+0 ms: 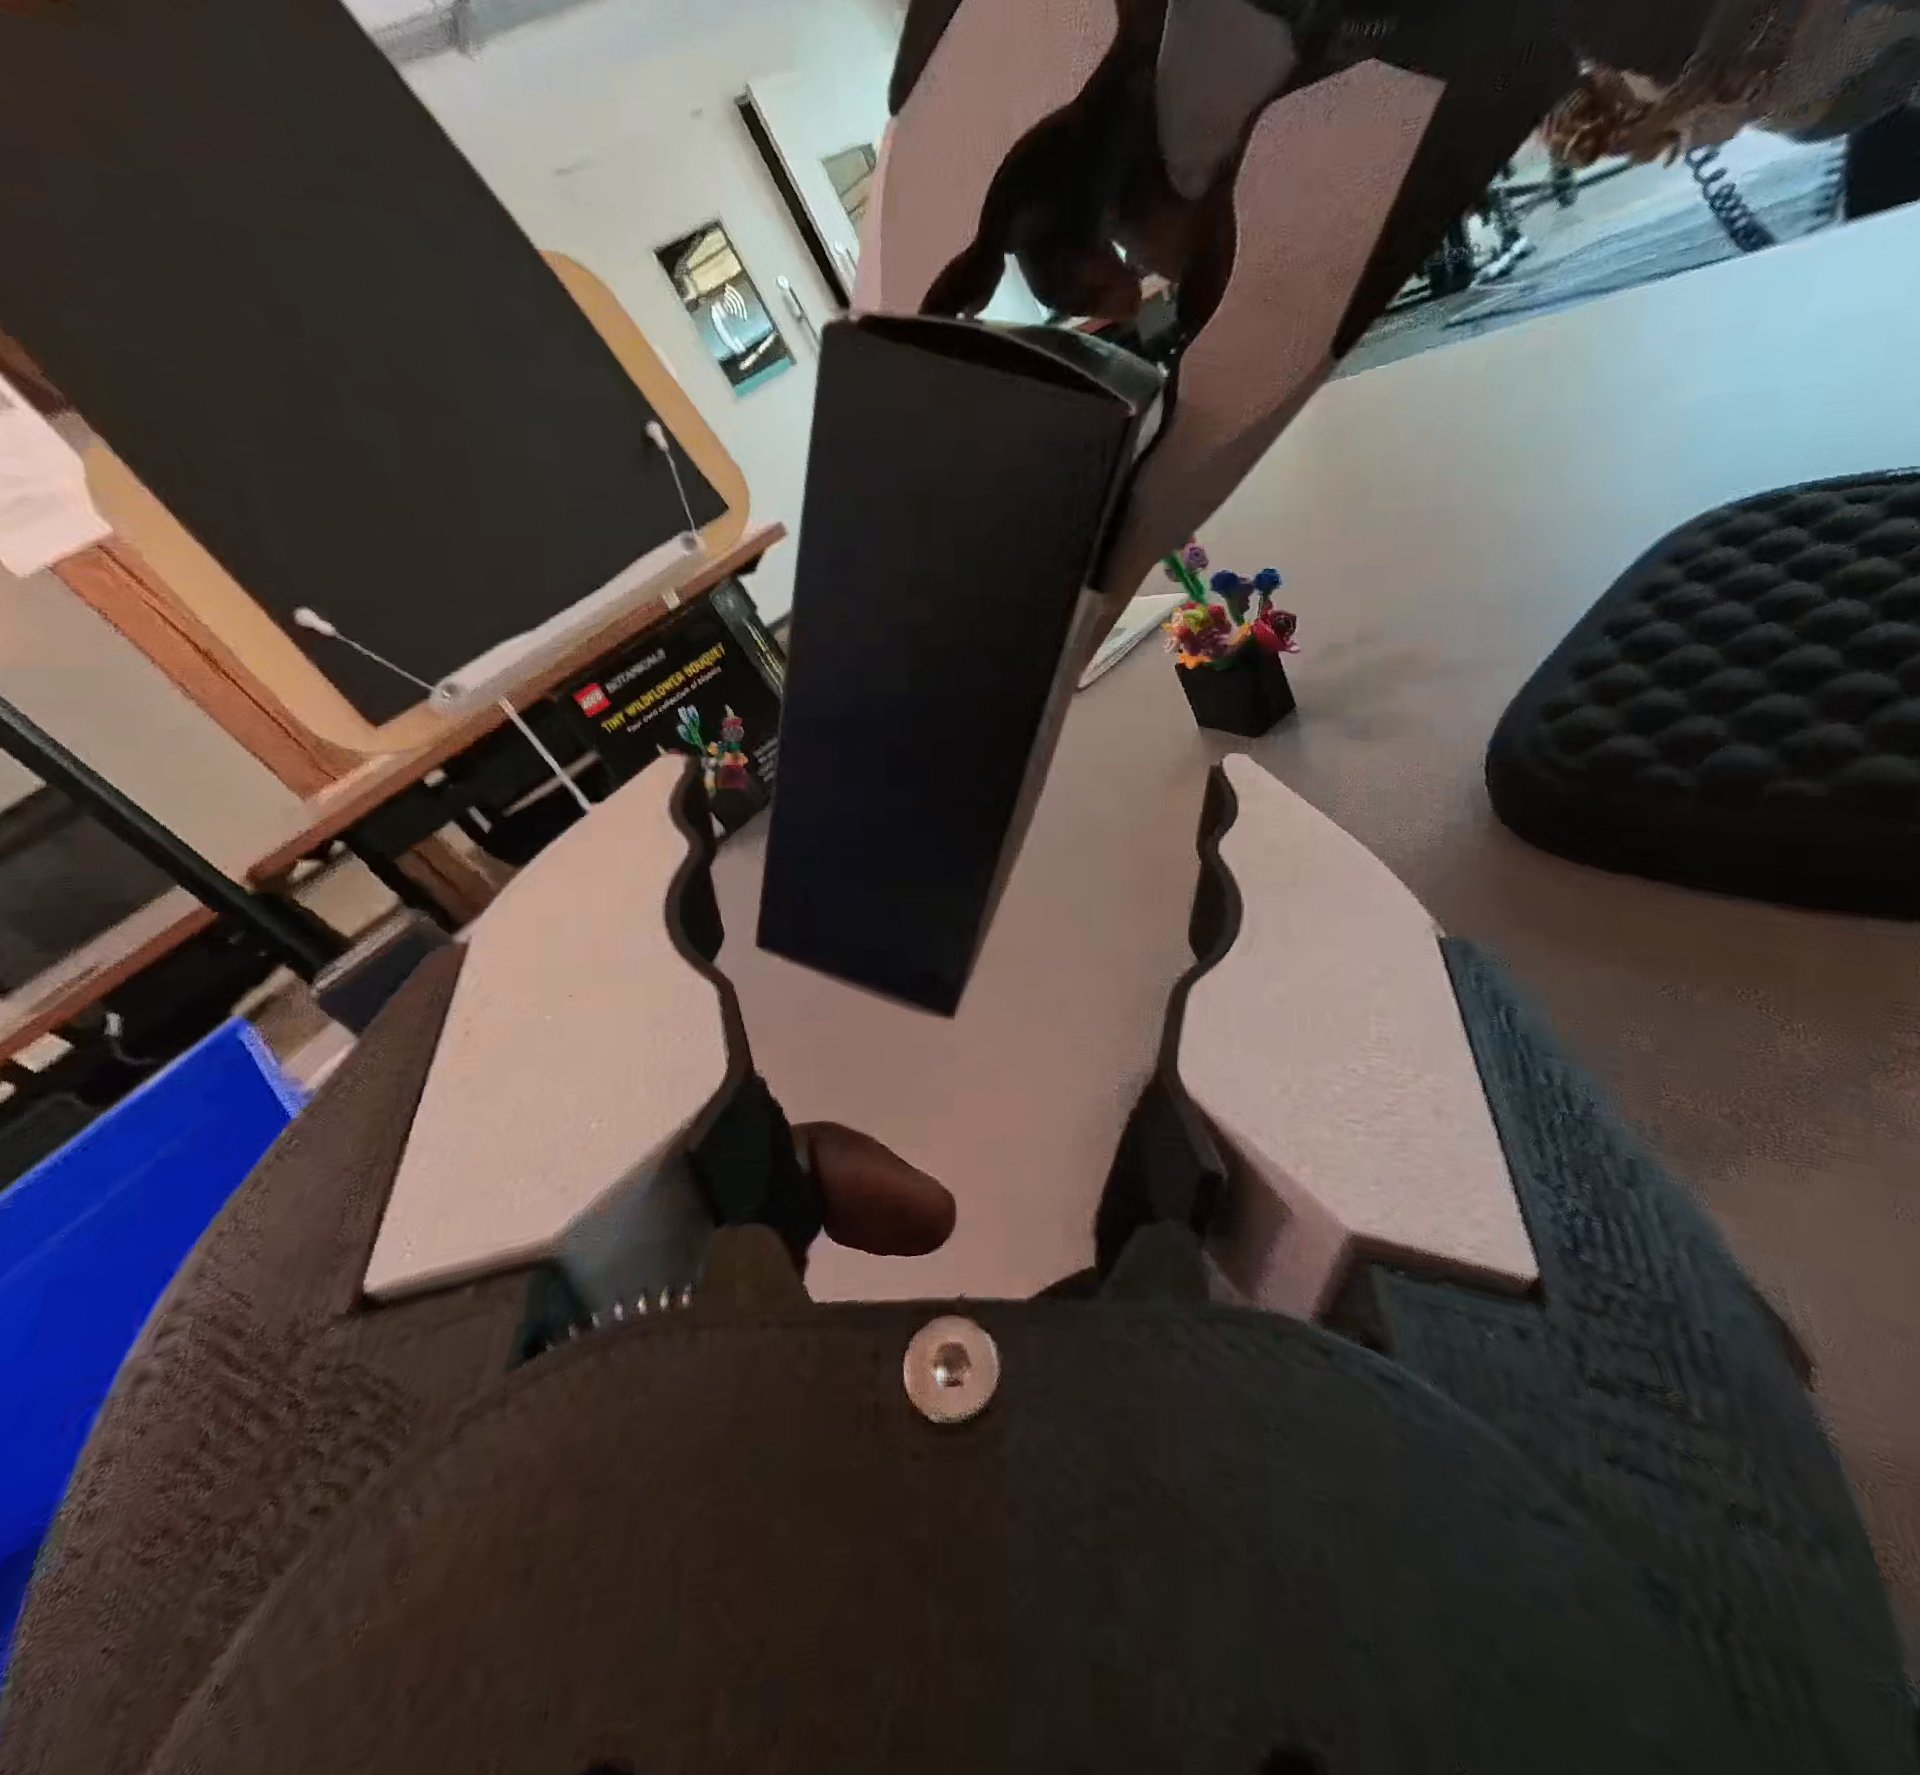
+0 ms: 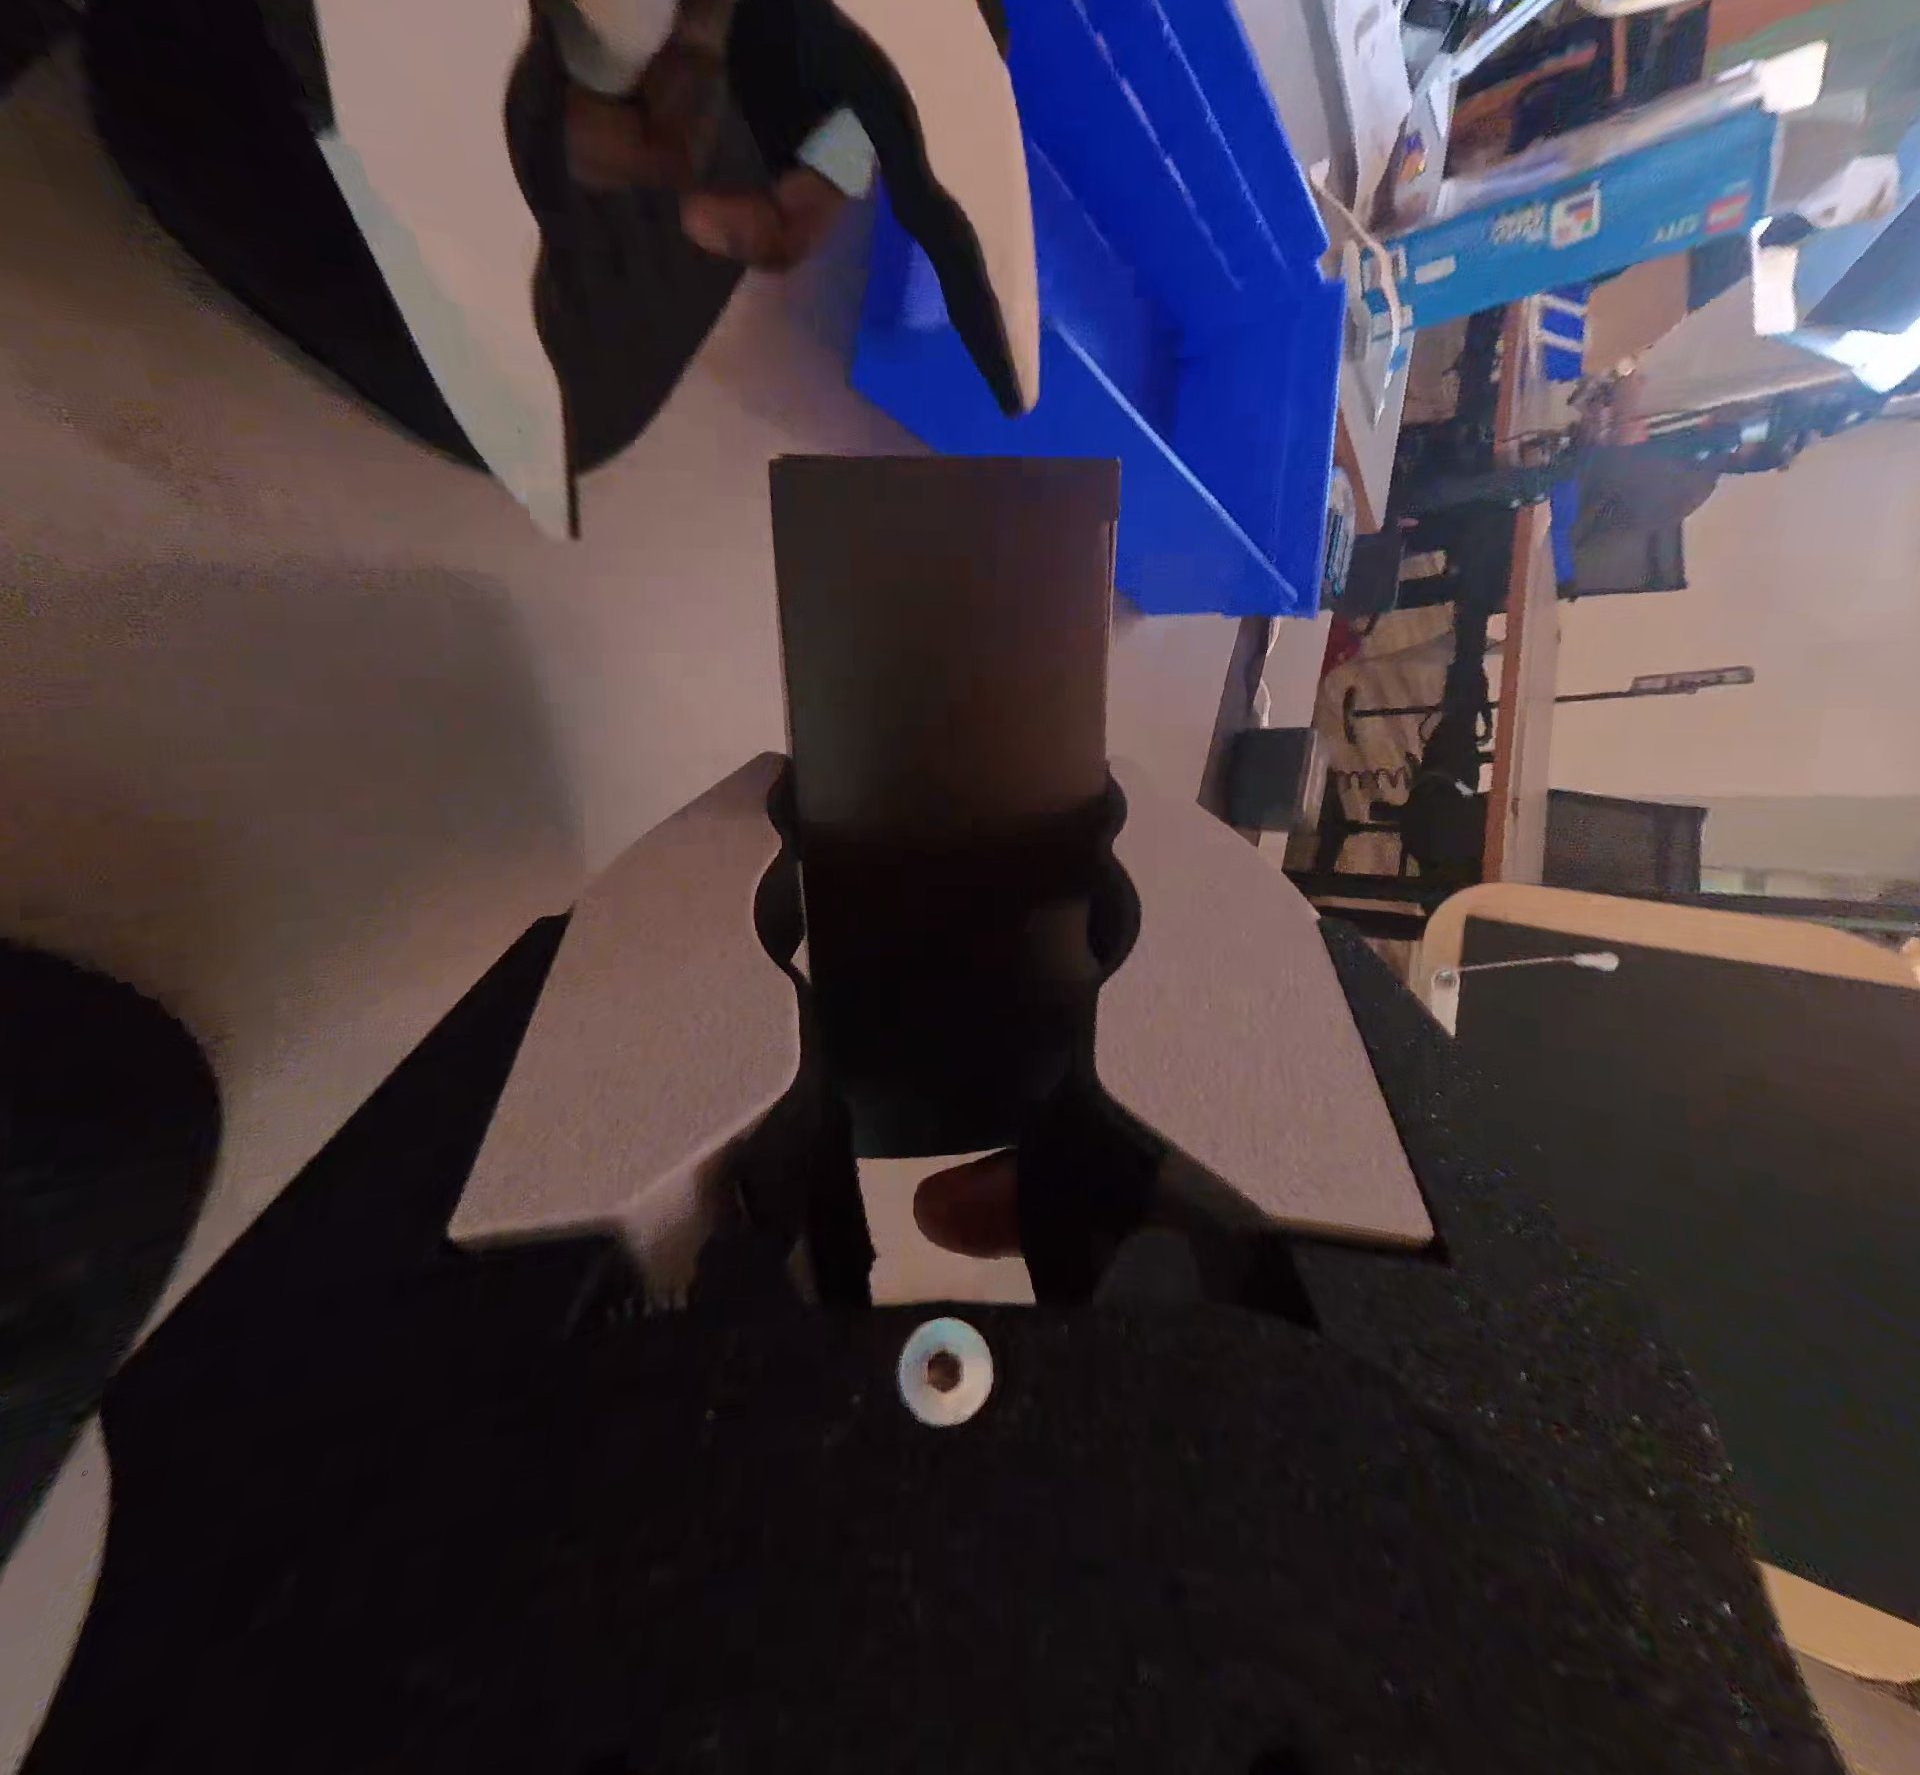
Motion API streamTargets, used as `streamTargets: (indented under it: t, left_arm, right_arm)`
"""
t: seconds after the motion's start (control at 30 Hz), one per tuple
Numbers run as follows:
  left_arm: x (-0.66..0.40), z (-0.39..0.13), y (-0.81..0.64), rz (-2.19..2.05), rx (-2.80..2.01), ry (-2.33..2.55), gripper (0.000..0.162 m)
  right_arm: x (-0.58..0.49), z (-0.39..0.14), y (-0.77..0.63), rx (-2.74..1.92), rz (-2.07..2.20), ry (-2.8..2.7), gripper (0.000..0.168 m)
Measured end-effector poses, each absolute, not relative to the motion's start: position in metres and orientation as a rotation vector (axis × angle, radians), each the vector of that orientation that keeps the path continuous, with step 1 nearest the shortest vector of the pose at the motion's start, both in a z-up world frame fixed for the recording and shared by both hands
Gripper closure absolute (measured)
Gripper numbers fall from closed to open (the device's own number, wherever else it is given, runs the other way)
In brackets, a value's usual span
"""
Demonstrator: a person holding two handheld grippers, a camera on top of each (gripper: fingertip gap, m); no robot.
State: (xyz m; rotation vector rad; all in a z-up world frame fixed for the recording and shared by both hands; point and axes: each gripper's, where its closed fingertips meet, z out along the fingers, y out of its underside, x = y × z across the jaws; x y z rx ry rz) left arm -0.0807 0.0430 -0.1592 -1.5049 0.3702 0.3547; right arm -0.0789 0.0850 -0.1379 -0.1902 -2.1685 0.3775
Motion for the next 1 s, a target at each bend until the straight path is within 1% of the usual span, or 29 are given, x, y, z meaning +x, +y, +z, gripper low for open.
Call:
streamTargets:
  t: [0.2, 0.23, 0.27, 0.37, 0.5, 0.63, 0.7, 0.87, 0.93, 1.0]
  left_arm:
    - [-0.053, -0.174, 0.037, 0.686, -1.460, 0.651, 0.076]
    - [-0.051, -0.175, 0.038, 0.719, -1.452, 0.671, 0.080]
    - [-0.051, -0.176, 0.038, 0.737, -1.449, 0.682, 0.088]
    - [-0.046, -0.184, 0.039, 0.694, -1.477, 0.720, 0.098]
    - [-0.043, -0.197, 0.044, 0.681, -1.527, 0.754, 0.099]
    - [-0.049, -0.209, 0.047, 0.738, -1.550, 0.805, 0.100]
    - [-0.046, -0.213, 0.048, 0.709, -1.546, 0.832, 0.100]
    - [-0.046, -0.218, 0.052, 0.727, -1.546, 0.865, 0.100]
    - [-0.047, -0.219, 0.051, 0.732, -1.550, 0.882, 0.100]
    - [-0.046, -0.219, 0.051, 0.738, -1.559, 0.881, 0.100]
  right_arm:
    - [-0.046, -0.155, 0.030, -0.105, 0.388, -2.097, 0.115]
    - [-0.042, -0.157, 0.023, -0.098, 0.410, -2.094, 0.115]
    - [-0.038, -0.159, 0.019, -0.093, 0.421, -2.092, 0.115]
    - [-0.032, -0.166, 0.014, -0.069, 0.427, -2.070, 0.115]
    - [-0.029, -0.175, 0.019, -0.125, 0.447, -2.059, 0.114]
    - [-0.017, -0.171, 0.019, -0.197, 0.555, -1.997, 0.108]
    - [-0.012, -0.171, 0.019, -0.212, 0.569, -1.981, 0.110]
    - [-0.011, -0.185, 0.016, -0.186, 0.486, -2.015, 0.110]
    - [-0.012, -0.184, 0.019, -0.169, 0.451, -1.996, 0.120]
    - [-0.012, -0.184, 0.020, -0.160, 0.434, -1.983, 0.120]
